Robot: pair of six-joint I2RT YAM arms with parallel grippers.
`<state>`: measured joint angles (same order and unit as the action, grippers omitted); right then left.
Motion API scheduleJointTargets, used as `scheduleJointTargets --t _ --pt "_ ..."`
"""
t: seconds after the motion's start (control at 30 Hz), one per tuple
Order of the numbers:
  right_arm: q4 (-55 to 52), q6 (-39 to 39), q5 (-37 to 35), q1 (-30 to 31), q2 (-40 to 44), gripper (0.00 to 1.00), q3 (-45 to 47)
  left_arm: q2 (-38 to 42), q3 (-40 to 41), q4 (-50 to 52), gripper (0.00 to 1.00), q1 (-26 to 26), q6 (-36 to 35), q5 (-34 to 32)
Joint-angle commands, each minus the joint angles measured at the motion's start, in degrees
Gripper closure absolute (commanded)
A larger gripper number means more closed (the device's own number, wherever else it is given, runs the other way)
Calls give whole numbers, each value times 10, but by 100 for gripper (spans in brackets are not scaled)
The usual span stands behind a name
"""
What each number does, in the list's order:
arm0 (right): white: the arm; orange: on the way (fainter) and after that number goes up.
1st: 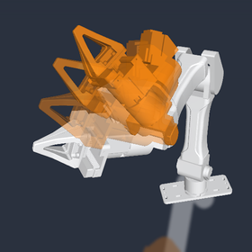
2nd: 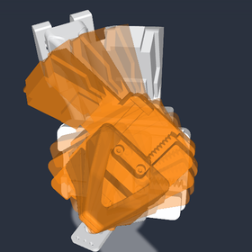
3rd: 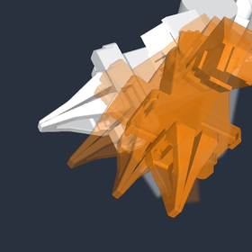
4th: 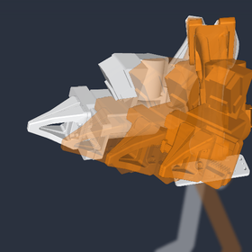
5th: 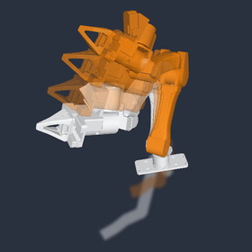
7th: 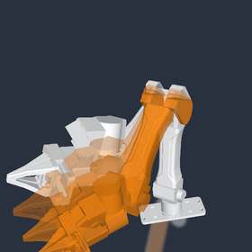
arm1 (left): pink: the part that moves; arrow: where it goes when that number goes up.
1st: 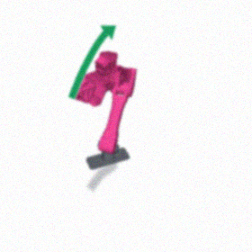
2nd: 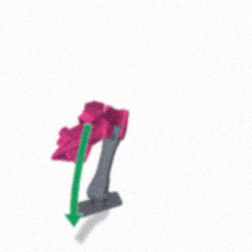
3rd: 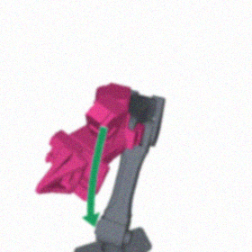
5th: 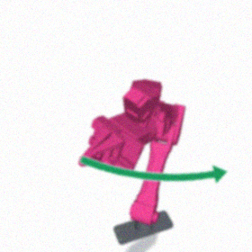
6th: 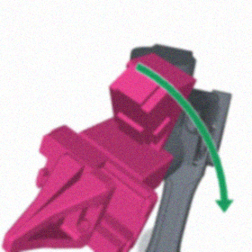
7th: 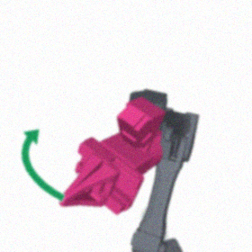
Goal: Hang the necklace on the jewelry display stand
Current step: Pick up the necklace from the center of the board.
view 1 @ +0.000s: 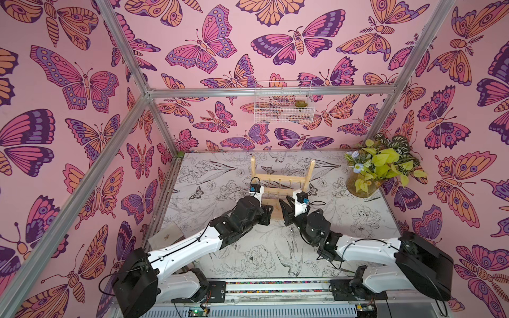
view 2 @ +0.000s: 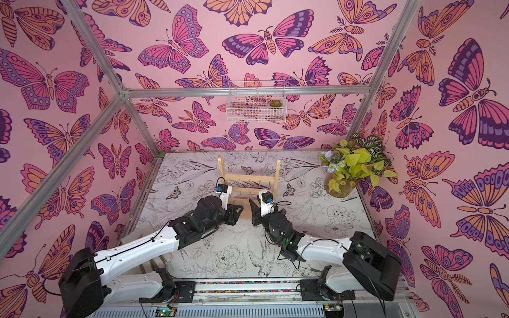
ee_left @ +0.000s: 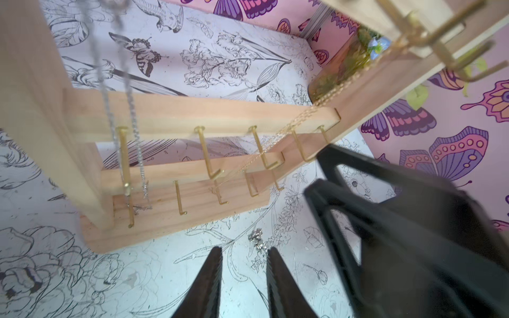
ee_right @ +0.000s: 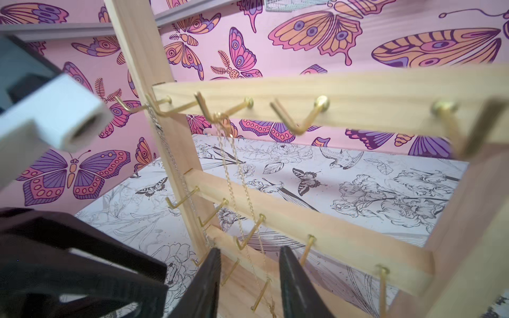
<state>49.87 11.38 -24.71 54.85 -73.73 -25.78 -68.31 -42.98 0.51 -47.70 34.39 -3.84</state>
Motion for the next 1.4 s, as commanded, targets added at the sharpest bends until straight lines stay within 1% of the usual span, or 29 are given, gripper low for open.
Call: scheduleJointTargets --t 0.0,0.1,0.17,0.27,0.4,0.5,0.6,0.67,0.8,0.97,1.13,1.23,1.37 --pt "-109 11 12 -3 49 57 6 17 10 29 69 -5 5 11" --pt "-166 13 7 -3 90 55 9 20 1 43 69 -14 -2 21" --pt "-210 30 12 -11 111 53 6 23 -4 61 68 -24 1 10" --pt "-301 64 40 -27 135 51 -12 24 -1 91 67 -39 11 -6" --pt "-431 101 72 -38 174 49 -33 39 27 123 65 -65 24 -28" --pt "-525 116 98 -46 182 49 -47 50 44 149 64 -75 29 -41" --pt "-576 142 125 -56 156 50 -55 53 53 177 64 -75 32 -48" --pt "-578 158 137 -56 128 50 -56 58 60 185 64 -74 36 -52" --pt "-602 178 138 -56 60 52 -79 92 82 196 63 -69 46 -66" --pt "-569 197 143 -56 -14 56 -85 107 92 214 63 -43 36 -61" --pt "-550 203 126 -56 -49 58 -85 127 105 214 63 -24 32 -53" --pt "-536 209 128 -56 -62 59 -82 140 112 213 63 -13 28 -51" --pt "-520 213 130 -55 -77 65 -82 155 122 212 63 -3 24 -50"
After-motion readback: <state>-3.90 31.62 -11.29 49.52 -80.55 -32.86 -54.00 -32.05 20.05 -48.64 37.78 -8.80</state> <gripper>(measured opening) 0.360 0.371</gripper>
